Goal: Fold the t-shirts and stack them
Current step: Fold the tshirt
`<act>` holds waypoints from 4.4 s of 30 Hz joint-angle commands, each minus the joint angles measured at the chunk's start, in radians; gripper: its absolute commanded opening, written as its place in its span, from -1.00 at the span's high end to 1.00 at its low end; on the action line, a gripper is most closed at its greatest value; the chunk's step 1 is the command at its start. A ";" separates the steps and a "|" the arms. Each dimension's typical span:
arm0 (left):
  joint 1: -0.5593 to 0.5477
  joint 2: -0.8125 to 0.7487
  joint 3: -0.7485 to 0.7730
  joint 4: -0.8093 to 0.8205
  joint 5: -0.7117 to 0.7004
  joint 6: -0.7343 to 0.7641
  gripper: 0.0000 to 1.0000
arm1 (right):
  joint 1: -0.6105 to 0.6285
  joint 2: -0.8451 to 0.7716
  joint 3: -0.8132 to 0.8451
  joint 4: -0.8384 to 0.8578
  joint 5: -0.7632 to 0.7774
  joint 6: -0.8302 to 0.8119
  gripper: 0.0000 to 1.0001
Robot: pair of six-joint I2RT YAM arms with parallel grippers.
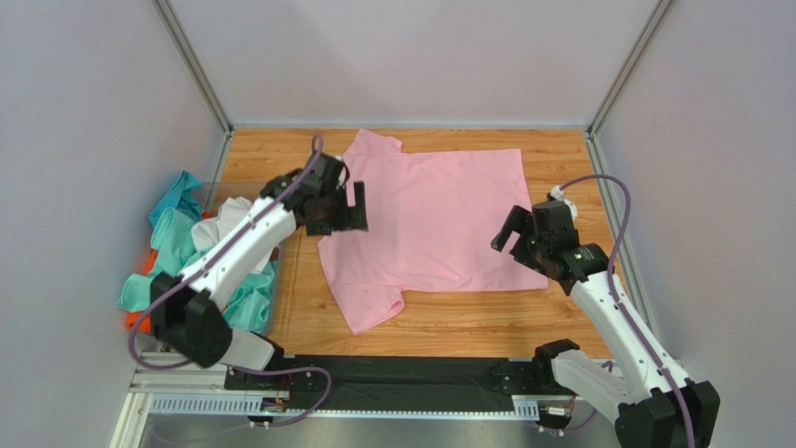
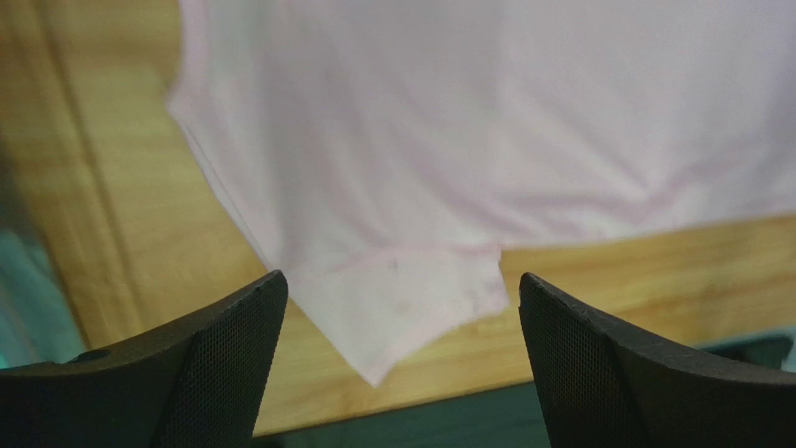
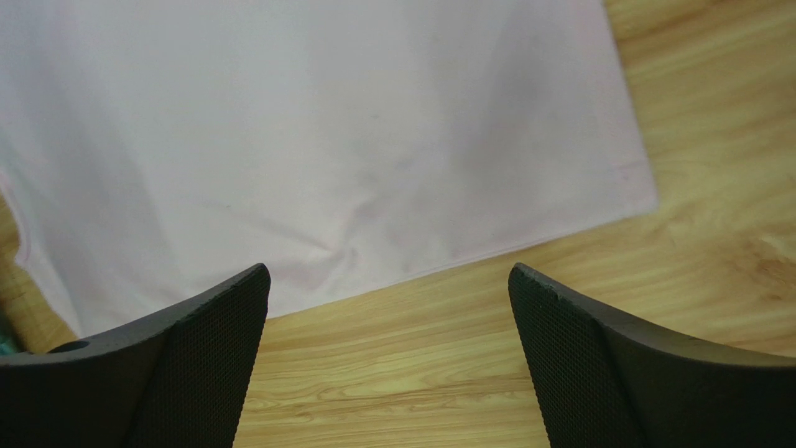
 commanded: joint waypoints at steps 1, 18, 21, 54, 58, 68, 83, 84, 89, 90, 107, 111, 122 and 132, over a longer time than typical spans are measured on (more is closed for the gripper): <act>-0.090 -0.179 -0.264 0.052 -0.014 -0.148 -0.99 | -0.070 -0.060 -0.070 -0.077 0.067 -0.008 -1.00; -0.360 -0.302 -0.721 0.300 0.118 -0.403 -0.48 | -0.247 -0.117 -0.202 -0.059 0.098 0.021 -1.00; -0.359 -0.251 -0.718 0.311 0.126 -0.397 -0.23 | -0.259 -0.114 -0.211 -0.050 0.098 0.035 -1.00; -0.359 -0.339 -0.749 0.096 0.057 -0.397 1.00 | -0.369 -0.012 -0.345 0.087 0.078 0.090 -0.80; -0.359 -0.336 -0.746 0.096 0.055 -0.402 1.00 | -0.369 0.026 -0.363 0.140 0.051 0.103 -0.68; -0.359 -0.337 -0.740 0.095 0.043 -0.408 1.00 | -0.371 0.069 -0.383 0.183 0.086 0.101 -0.01; -0.360 -0.357 -0.744 0.090 0.032 -0.405 1.00 | -0.373 -0.023 -0.403 0.162 0.113 0.067 1.00; -0.359 -0.351 -0.741 0.092 0.031 -0.402 1.00 | -0.373 -0.035 -0.402 0.157 0.107 0.069 1.00; -0.359 -0.377 -0.746 0.086 0.057 -0.400 1.00 | -0.373 -0.098 -0.385 0.090 0.043 0.089 1.00; -0.359 -0.404 -0.749 0.075 0.054 -0.406 1.00 | -0.373 -0.114 -0.382 0.073 0.032 0.092 0.99; -0.353 -0.271 -0.469 0.081 -0.060 -0.299 1.00 | -0.371 -0.105 -0.268 0.044 -0.060 0.002 0.99; -0.293 -0.239 -0.396 0.083 -0.044 -0.252 1.00 | -0.370 -0.023 -0.208 0.048 -0.081 -0.054 0.99; -0.103 -0.116 -0.218 0.090 -0.015 -0.121 1.00 | -0.366 0.167 -0.002 0.047 -0.092 -0.120 0.99; 0.052 0.031 -0.044 0.102 0.035 -0.058 1.00 | -0.354 0.348 0.147 0.070 -0.141 -0.146 0.99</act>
